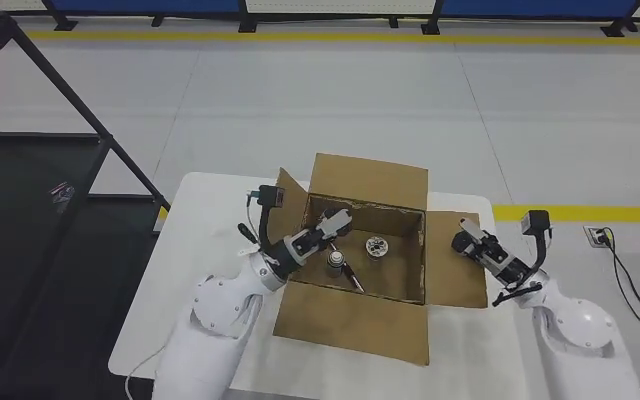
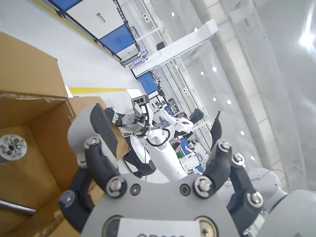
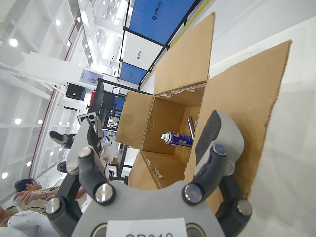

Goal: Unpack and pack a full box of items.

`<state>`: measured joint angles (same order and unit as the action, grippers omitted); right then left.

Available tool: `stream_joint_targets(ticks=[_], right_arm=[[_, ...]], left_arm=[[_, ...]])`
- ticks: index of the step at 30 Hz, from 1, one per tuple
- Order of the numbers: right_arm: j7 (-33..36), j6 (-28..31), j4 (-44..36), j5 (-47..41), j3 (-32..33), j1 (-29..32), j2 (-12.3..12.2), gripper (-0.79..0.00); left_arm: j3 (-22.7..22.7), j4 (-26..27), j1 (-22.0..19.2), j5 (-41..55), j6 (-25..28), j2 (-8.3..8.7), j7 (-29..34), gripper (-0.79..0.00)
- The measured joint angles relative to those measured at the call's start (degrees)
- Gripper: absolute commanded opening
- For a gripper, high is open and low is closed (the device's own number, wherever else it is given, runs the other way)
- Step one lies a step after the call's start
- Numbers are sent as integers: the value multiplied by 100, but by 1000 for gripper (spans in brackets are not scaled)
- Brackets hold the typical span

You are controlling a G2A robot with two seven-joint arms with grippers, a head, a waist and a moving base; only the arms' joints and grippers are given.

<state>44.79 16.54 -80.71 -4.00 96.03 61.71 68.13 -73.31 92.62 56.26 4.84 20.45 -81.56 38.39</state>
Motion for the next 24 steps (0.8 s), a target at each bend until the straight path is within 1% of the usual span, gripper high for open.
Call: stream_joint_targets(ticks=[1,4,7,12,16,24], right_arm=[[12,-40,55,-1,-43,-30,-3,0],[-19,-117,177,26,-159,-113,-8,0],[11,-207,290,35,-312,-200,-9,0],[44,-348,470,136,-606,-375,-1,0],[-178,-469,557,305,-817,-486,12,0],[-282,-471,569,303,-1060,-566,21,0]], left_arm=[[-36,158,156,-6,5,17,4,0],[-56,375,385,13,85,38,-95,0],[-42,430,506,203,167,46,-170,0],[-13,401,519,300,126,48,-98,0],[-14,402,519,297,128,48,-101,0],[-14,402,519,298,128,48,-101,0]])
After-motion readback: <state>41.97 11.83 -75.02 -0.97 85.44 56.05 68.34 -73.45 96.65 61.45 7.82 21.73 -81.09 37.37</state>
